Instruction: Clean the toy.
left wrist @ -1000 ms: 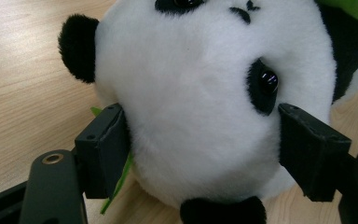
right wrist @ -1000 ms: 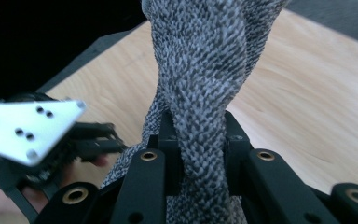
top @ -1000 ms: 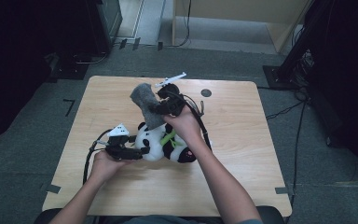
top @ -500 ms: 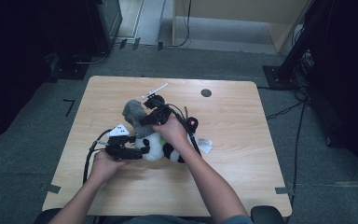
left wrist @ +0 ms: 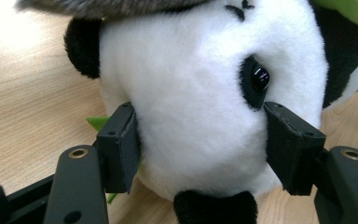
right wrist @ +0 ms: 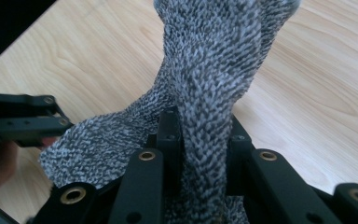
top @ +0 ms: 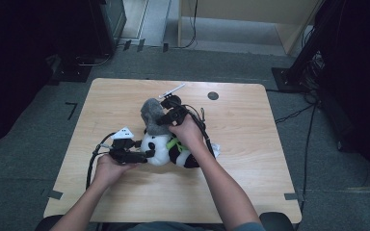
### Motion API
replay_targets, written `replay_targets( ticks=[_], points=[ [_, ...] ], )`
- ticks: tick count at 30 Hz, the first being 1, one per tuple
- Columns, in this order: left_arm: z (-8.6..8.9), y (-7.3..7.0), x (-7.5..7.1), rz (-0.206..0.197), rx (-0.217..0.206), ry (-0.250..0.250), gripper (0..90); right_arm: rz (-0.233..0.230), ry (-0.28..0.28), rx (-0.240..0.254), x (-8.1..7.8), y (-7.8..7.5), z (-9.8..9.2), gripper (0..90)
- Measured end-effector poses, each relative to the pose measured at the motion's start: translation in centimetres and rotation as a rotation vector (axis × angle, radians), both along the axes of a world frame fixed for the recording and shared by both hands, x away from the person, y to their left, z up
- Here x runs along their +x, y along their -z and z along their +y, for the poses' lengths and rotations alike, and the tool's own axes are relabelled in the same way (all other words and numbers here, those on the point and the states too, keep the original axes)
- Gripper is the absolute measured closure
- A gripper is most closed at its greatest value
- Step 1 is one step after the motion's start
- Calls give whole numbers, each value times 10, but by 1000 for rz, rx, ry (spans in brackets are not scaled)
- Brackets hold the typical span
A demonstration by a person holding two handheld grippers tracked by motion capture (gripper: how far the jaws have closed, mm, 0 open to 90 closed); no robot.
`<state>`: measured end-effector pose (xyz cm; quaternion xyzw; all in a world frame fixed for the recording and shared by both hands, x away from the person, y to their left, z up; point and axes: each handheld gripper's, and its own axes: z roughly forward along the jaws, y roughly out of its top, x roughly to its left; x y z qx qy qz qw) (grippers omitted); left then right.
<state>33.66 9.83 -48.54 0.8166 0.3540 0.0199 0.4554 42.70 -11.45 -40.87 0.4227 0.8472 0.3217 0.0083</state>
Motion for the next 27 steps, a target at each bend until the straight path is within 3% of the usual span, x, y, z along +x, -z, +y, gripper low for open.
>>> replay_targets(
  ticks=[15, 27],
  points=[
    [-2, 1, 0, -6, -3, 3, 353, -2, 83, -46, 1, -6, -49, 768],
    [-1, 1, 1, -1, -5, 0, 353, -35, 173, -78, 1, -20, -95, 775]
  ],
)
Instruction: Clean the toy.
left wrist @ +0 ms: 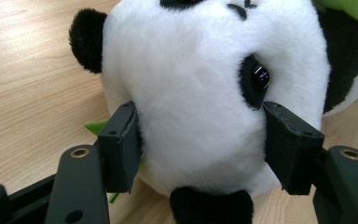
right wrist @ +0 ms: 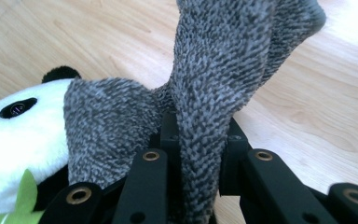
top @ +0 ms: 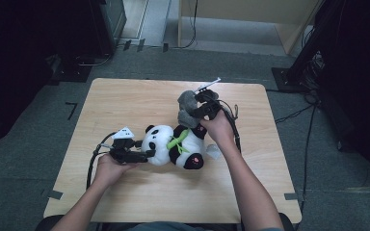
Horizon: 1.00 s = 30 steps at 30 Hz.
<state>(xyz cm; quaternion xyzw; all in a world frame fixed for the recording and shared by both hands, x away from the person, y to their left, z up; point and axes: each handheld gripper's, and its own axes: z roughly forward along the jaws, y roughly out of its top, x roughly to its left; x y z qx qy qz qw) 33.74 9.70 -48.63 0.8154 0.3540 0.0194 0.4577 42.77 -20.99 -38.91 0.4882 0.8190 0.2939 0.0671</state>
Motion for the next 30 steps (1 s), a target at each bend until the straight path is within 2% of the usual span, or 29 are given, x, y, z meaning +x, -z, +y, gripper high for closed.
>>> replay_targets(
  ticks=[5, 9, 16, 18, 19, 22, 23, 24, 27, 30],
  points=[
    [0, 0, 0, -3, -1, -1, 352, -29, 14, 39, -2, -17, -8, 777],
    [0, 1, 0, -5, -3, -1, 351, -60, -16, 58, -4, -32, 2, 777],
    [0, 1, 0, -8, -5, -4, 351, -77, -105, 78, -6, -44, 43, 777],
    [0, 1, -1, -7, -4, -4, 350, -73, -111, 81, -6, -45, 47, 777],
    [0, 1, -1, -8, -4, -5, 351, -74, -136, 86, -5, -47, 61, 777],
    [0, 0, -1, -10, -2, -4, 351, -70, -156, 107, -4, -48, 78, 777],
    [0, 0, -1, -10, -2, -4, 351, -70, -156, 107, -4, -48, 78, 777],
    [0, 0, -1, -9, -2, -4, 350, -64, -175, 124, -5, -48, 91, 777],
    [0, 0, -1, -9, 0, -4, 350, -57, -203, 154, -5, -46, 107, 777],
    [0, 0, -1, -9, 0, -4, 351, -27, -227, 196, -6, -41, 119, 776]
  ],
)
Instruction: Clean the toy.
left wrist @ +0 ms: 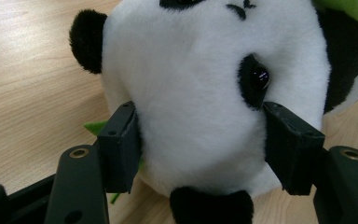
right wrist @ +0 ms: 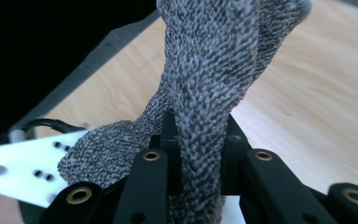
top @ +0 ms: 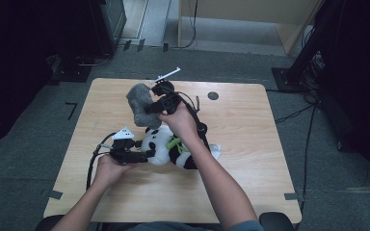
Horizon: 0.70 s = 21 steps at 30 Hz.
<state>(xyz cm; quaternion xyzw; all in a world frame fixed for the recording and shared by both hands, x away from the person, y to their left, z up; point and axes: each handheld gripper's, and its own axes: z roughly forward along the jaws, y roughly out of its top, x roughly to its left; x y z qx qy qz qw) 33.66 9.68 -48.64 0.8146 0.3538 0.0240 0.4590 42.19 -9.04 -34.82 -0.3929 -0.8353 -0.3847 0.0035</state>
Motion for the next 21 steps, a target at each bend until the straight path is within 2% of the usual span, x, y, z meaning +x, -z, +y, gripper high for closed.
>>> replay_targets(
  ticks=[3, 7, 8, 9, 11, 14, 17, 18, 20, 21],
  points=[
    [0, 0, 0, -1, 2, -1, 351, 17, -16, -13, -1, 10, 10, 777],
    [0, 0, -1, 3, 0, -2, 351, 66, -3, -51, 1, 32, 10, 777],
    [0, 0, -1, 3, 0, -2, 351, 66, -3, -51, 1, 32, 10, 777],
    [0, 0, -1, 4, -1, -4, 351, 94, 12, -73, 3, 45, 5, 777],
    [0, 0, 0, 3, 3, -2, 351, 107, 22, -98, 5, 53, 0, 776],
    [0, 0, 0, 4, 3, -4, 351, 127, 51, -90, 8, 60, -12, 776],
    [0, -1, 0, 10, 5, -5, 356, 117, 59, -100, 8, 61, -18, 775],
    [-1, -2, 1, 22, 10, -5, 359, 100, 71, -122, 8, 59, -23, 775],
    [-1, -3, 2, 27, 14, -6, 362, 93, 72, -130, 7, 59, -25, 774],
    [-1, -3, 2, 27, 12, -5, 365, 80, 82, -152, 7, 58, -32, 773]
  ],
)
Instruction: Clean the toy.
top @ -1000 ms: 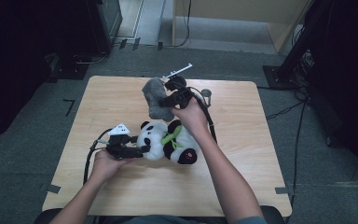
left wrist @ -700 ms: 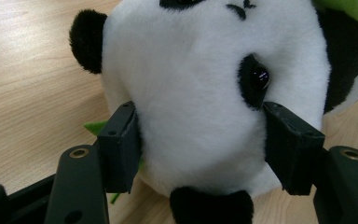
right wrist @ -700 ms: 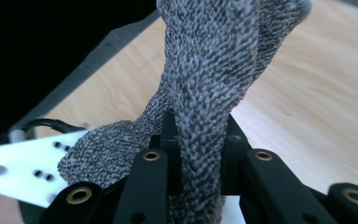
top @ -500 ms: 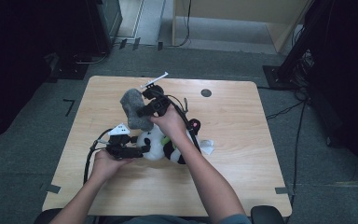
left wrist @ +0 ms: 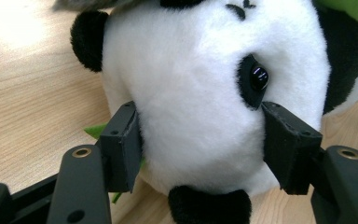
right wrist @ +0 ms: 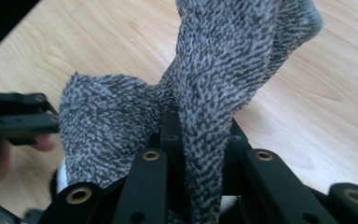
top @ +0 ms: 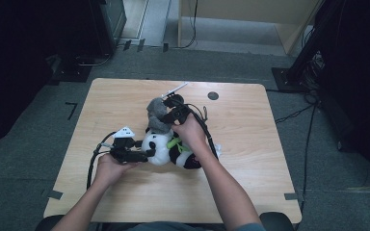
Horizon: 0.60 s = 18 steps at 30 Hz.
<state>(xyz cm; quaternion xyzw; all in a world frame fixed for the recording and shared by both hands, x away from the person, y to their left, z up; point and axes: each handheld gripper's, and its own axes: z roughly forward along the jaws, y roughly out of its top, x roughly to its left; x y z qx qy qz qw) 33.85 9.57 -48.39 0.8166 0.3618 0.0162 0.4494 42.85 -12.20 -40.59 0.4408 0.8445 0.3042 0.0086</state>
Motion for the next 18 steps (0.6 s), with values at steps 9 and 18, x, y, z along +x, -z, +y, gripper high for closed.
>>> replay_targets(
  ticks=[9, 18],
  points=[
    [-1, 1, 0, -7, -5, 2, 373, 15, 42, -45, 0, 0, -35, 767],
    [-1, 1, 0, -10, -6, 4, 378, -28, 57, -68, -2, -8, -53, 766]
  ],
)
